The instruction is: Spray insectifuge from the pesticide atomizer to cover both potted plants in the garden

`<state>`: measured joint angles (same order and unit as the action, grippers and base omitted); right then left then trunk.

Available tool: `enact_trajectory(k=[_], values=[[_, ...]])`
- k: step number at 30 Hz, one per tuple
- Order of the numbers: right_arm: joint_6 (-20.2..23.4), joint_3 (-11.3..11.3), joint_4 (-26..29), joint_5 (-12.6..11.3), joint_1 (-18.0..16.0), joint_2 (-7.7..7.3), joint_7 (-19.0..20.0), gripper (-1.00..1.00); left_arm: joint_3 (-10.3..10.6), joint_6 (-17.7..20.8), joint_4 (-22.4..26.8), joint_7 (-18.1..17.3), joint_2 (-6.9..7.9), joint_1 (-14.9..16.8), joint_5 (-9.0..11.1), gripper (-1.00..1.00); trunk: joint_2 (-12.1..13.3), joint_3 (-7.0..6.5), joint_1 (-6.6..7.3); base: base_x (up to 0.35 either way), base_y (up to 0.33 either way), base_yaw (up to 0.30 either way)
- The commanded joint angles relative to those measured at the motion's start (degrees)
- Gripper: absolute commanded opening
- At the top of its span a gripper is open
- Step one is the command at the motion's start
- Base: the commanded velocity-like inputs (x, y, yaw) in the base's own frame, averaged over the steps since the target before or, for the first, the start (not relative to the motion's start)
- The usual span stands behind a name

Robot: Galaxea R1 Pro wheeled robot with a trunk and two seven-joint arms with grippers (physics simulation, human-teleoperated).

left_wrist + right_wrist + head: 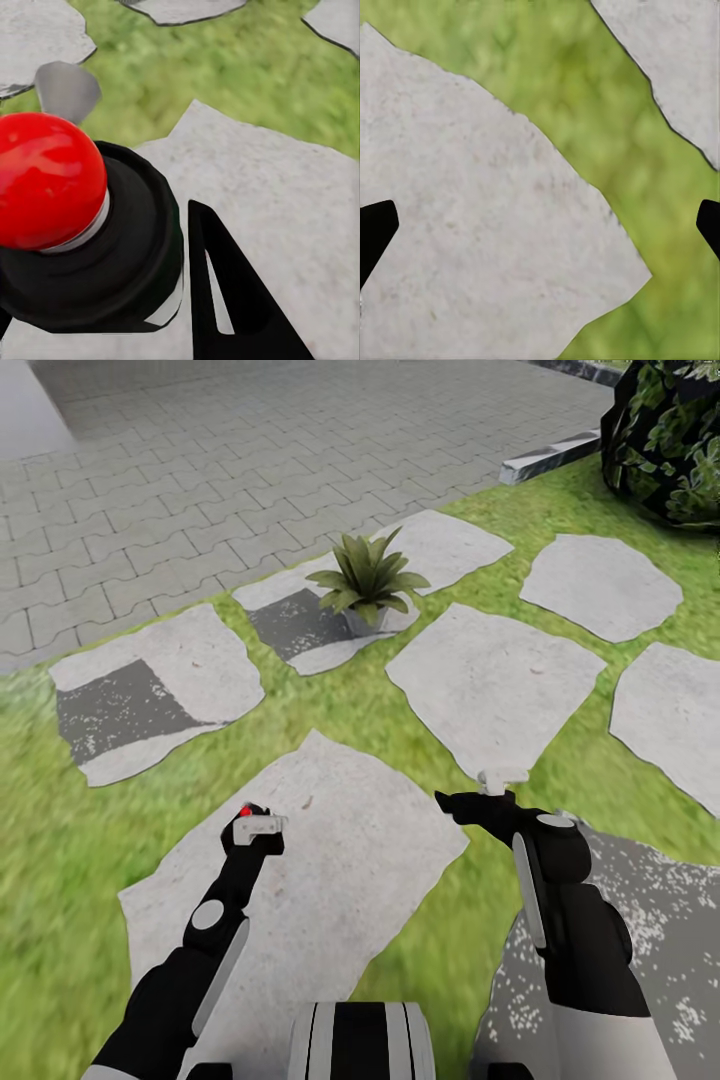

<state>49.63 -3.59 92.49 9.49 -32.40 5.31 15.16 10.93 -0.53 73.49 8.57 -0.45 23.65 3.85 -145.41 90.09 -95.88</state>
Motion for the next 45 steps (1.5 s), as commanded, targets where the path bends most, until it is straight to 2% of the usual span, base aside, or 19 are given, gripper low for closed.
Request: enact_trajectory(k=[1,6,45], values=[[0.2,-0.1,0.1,0.6,0.0,0.05,0.6,1.0,0.1,-0.1,0.0,0.3,0.12,0.0,0.4,-1.0,0.0,-0.06,0.01,0.0,0.0,0.0],[0.2,-0.1,0.1,0.6,0.0,0.05,0.6,1.0,0.1,-0.2,-0.1,0.3,0.32,0.0,0.4,-1.0,0.0,-0.53,0.01,0.0,0.0,0.0],[0.2,0.0,0.1,0.6,0.0,0.05,0.6,1.0,-0.5,1.0,0.0,-0.3,0.01,0.0,1.4,-1.0,0.5,-12.79,1.01,0.0,0.0,0.0]])
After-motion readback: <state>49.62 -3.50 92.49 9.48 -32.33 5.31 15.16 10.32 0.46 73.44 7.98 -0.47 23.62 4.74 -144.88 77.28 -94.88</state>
